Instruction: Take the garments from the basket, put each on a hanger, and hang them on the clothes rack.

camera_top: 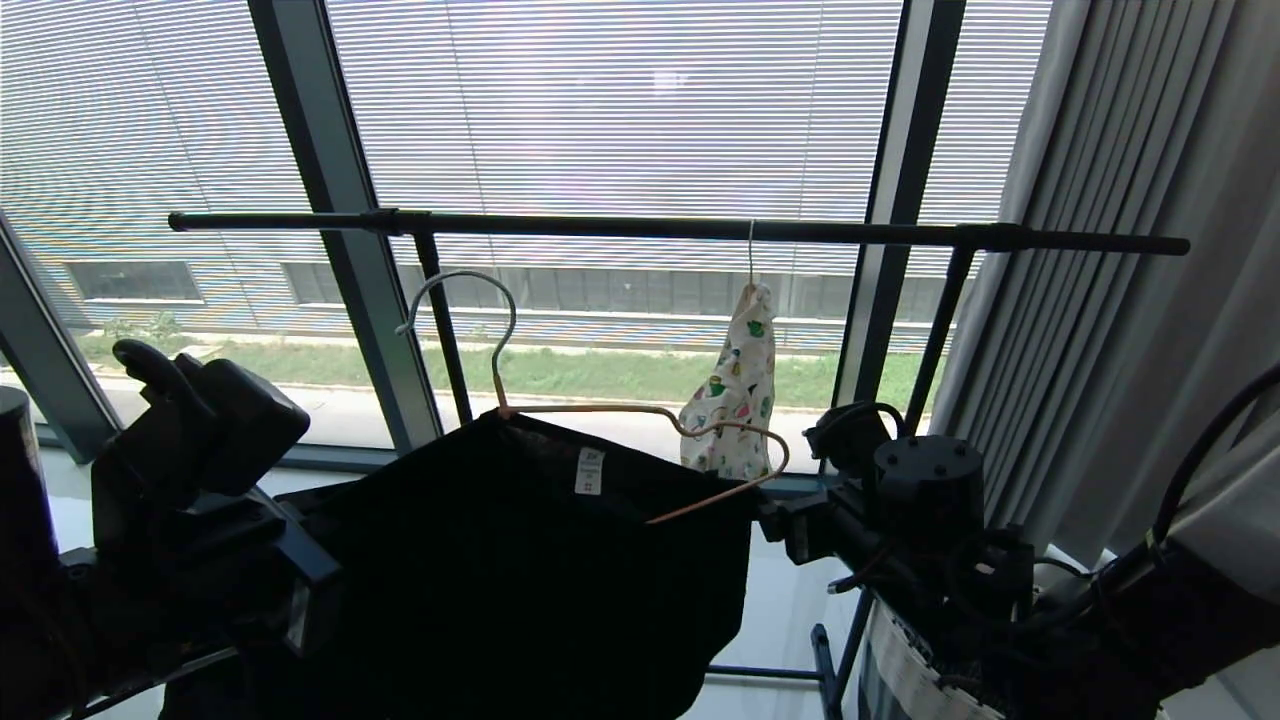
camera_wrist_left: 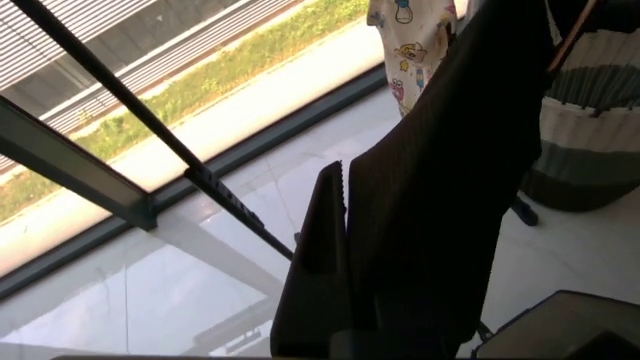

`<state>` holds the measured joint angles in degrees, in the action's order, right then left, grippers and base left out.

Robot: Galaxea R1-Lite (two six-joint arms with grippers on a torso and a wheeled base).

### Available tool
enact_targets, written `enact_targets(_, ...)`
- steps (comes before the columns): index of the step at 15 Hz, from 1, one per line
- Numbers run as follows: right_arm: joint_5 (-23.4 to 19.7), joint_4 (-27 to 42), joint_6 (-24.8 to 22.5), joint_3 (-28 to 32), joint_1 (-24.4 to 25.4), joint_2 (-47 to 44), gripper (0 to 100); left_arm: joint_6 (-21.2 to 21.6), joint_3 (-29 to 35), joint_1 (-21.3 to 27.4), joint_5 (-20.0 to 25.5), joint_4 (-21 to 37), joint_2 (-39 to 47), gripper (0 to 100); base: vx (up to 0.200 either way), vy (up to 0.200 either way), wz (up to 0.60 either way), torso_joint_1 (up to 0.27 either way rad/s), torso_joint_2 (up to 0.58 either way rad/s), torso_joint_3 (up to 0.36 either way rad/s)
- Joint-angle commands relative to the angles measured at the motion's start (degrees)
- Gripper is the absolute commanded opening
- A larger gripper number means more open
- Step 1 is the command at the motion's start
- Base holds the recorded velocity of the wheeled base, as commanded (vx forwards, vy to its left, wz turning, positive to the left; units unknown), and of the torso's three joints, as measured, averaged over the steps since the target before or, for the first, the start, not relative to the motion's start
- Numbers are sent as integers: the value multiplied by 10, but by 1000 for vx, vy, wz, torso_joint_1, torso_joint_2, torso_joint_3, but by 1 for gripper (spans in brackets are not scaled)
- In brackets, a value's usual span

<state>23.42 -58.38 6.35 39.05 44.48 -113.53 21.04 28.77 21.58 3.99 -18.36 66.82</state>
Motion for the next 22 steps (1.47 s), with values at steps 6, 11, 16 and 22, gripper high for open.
enact_targets(6, -42, 0, -23, 2, -48, 30, 100, 52, -33, 0, 0, 0, 6, 0, 0, 0, 0, 0, 0, 0)
enact_targets(11, -84, 9, -51, 26, -54, 68, 100, 57, -39, 4, -75, 0, 62, 0, 0, 0, 0, 0, 0, 0)
enact_targets(16, -135, 112, -62, 65, -49, 147, 100, 42, -24, 18, -118, -5, 103, 0, 0, 0, 0, 0, 0, 0)
enact_targets(22, -197, 209, -139, 73, -90, 172, 100, 23, -28, 31, -93, -47, 99, 0, 0, 0, 0, 0, 0, 0)
